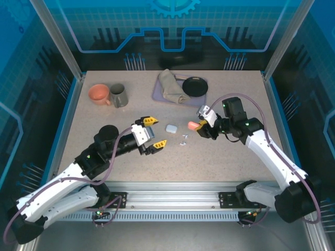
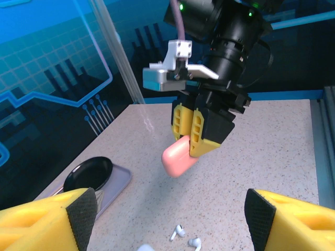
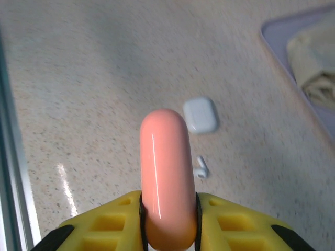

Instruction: Insert the wireless bluetooth earbuds into the charging case

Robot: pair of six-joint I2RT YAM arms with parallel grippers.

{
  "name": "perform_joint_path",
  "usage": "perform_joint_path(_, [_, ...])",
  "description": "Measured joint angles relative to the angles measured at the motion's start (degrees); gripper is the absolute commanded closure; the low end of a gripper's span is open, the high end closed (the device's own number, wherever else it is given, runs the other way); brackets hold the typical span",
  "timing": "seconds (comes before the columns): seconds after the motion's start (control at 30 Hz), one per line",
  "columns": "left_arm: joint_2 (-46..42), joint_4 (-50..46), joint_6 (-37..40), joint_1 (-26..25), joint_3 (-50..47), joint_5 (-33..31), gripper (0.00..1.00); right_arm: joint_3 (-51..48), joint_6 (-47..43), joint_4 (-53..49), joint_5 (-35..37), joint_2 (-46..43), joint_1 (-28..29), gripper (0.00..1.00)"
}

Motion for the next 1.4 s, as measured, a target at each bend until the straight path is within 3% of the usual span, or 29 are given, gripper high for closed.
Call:
perform_joint_path(0.27, [-4.85, -3.37, -1.53, 0.00, -1.88, -4.22, 0.13, 3.91, 1.62, -3.65, 2.38, 12.31, -5.79, 0.74])
perform_joint_path(0.57, [-5.79, -5.01, -2.51, 0.00, -1.90, -6.12, 0.01, 8.87, 2.62, -5.35, 1.90, 23.17, -7.56, 0.75])
perform_joint_path(1.27, [-5.79, -6.56, -2.73, 0.00, -1.90, -7.19, 0.01, 16.04, 4.00, -6.93, -0.70, 41.68, -7.58, 0.74])
perform_joint_path(1.4, [-5.77, -6.34, -2.73, 0.00, -1.90, -7.19, 0.01, 16.22, 4.37, -7.30, -1.11, 42.49, -7.58, 0.60])
